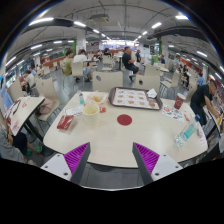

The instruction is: Pour water

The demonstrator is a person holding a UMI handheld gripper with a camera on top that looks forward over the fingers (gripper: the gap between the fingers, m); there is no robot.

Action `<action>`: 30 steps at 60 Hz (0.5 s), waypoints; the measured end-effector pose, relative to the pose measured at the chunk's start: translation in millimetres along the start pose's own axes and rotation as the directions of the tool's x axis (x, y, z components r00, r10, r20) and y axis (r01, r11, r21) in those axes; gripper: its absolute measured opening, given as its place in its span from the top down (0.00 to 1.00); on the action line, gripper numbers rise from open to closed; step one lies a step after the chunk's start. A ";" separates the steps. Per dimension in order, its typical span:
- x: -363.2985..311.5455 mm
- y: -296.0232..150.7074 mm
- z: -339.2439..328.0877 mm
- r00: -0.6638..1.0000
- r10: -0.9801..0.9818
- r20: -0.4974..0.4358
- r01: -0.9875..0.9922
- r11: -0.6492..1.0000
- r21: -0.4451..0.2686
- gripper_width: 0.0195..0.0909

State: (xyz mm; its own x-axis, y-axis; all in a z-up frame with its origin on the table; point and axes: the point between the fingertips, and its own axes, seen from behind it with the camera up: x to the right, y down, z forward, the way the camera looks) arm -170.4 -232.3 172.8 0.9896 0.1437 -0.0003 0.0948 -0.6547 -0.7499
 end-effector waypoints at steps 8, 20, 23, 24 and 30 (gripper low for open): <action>35.3 7.2 -6.2 1.000 0.015 -0.009 -0.015 1.000 0.002 0.08; 140.7 40.4 15.1 0.998 0.037 -0.047 -0.037 0.999 0.000 0.08; 169.5 51.7 20.1 0.997 0.042 -0.063 -0.042 0.999 -0.006 0.07; 179.6 54.7 22.2 0.997 0.045 -0.069 -0.045 0.999 -0.004 0.07; 241.4 69.9 33.7 0.992 0.055 -0.115 -0.054 0.998 0.008 0.08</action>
State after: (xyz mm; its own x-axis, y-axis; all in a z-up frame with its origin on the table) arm 71.4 -218.4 98.0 0.9992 0.0211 0.0346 0.0400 -0.6557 -0.7540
